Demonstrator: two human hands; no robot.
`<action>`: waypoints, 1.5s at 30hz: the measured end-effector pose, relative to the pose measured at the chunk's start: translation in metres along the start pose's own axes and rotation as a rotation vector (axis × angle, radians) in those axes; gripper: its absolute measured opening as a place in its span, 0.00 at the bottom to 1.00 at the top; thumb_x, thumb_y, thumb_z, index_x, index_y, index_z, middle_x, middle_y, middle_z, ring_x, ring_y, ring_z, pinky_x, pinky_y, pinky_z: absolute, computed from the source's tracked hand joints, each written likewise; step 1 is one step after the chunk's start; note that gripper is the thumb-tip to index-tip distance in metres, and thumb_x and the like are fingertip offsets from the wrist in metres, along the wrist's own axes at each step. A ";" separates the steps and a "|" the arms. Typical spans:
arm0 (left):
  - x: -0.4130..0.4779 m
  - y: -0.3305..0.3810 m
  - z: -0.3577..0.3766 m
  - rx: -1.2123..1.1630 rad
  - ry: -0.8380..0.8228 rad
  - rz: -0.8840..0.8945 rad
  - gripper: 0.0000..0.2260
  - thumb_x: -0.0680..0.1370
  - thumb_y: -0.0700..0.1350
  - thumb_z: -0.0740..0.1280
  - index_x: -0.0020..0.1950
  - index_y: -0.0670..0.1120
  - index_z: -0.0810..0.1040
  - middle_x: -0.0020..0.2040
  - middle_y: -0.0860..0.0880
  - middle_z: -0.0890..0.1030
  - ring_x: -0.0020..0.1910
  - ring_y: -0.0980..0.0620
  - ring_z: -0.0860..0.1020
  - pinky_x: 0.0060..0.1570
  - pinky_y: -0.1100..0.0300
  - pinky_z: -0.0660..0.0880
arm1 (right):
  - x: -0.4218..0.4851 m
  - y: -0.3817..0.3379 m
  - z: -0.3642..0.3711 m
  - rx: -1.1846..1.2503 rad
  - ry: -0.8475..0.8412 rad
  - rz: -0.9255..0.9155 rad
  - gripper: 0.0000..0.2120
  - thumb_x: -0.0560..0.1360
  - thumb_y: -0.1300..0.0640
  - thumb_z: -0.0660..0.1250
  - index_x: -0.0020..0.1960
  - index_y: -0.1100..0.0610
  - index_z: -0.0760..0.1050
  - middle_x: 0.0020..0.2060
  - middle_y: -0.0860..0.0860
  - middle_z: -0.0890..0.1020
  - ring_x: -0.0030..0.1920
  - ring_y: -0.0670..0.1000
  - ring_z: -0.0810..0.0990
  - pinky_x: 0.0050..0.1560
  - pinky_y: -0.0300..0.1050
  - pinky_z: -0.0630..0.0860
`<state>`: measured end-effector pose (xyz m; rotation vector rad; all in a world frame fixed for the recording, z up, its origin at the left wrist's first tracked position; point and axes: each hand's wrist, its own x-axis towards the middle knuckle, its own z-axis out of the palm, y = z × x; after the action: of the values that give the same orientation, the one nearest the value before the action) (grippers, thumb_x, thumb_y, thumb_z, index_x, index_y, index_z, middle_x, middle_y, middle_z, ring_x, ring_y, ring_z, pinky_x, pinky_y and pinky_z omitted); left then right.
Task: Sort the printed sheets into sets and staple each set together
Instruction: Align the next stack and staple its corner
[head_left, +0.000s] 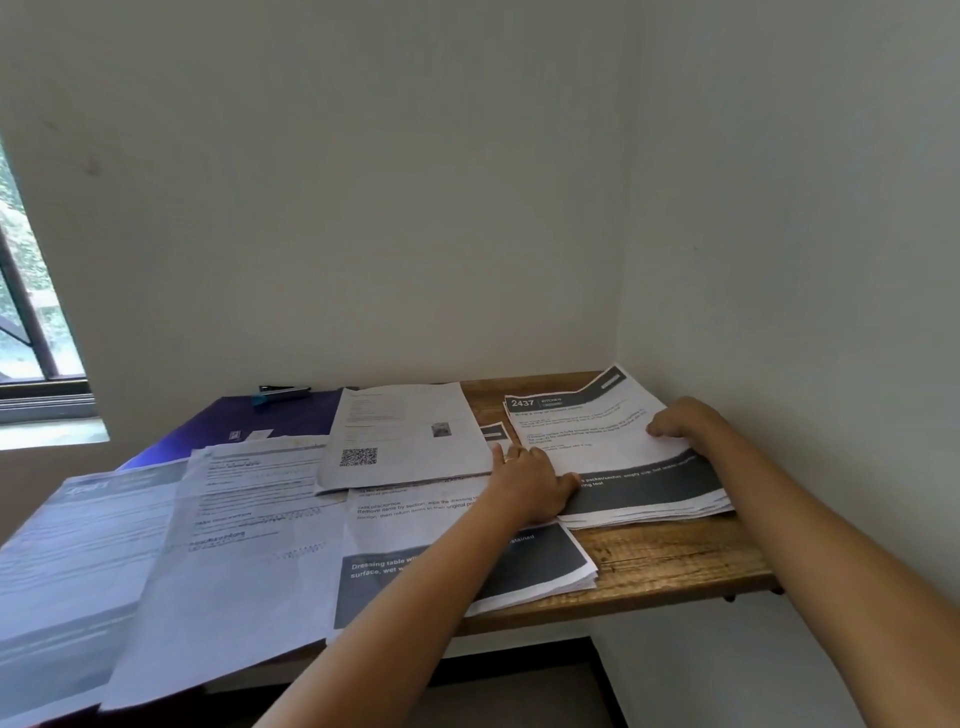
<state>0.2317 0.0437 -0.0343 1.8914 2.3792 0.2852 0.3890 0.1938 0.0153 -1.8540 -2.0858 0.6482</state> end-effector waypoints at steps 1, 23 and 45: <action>-0.001 0.001 0.000 -0.009 0.000 -0.001 0.32 0.81 0.61 0.52 0.75 0.37 0.61 0.75 0.38 0.63 0.76 0.40 0.57 0.75 0.43 0.42 | -0.002 0.001 0.000 0.015 0.030 -0.009 0.20 0.77 0.59 0.65 0.65 0.67 0.70 0.63 0.62 0.75 0.61 0.60 0.76 0.56 0.47 0.73; -0.008 -0.019 -0.109 -0.910 0.299 -0.023 0.43 0.71 0.74 0.59 0.71 0.40 0.68 0.69 0.41 0.73 0.66 0.40 0.73 0.66 0.47 0.69 | -0.058 -0.052 -0.078 0.740 0.588 -0.497 0.10 0.75 0.64 0.61 0.53 0.60 0.79 0.45 0.52 0.80 0.43 0.53 0.78 0.44 0.42 0.76; -0.035 -0.110 -0.137 -1.300 0.540 -0.032 0.07 0.80 0.44 0.65 0.55 0.44 0.78 0.56 0.41 0.82 0.52 0.42 0.81 0.56 0.47 0.78 | -0.094 -0.112 0.034 1.230 0.201 -0.555 0.08 0.78 0.64 0.63 0.48 0.52 0.76 0.46 0.51 0.82 0.48 0.55 0.82 0.52 0.49 0.79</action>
<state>0.1093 -0.0265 0.0762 1.1410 1.5495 1.9145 0.2887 0.0877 0.0507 -0.5923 -1.3557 1.1356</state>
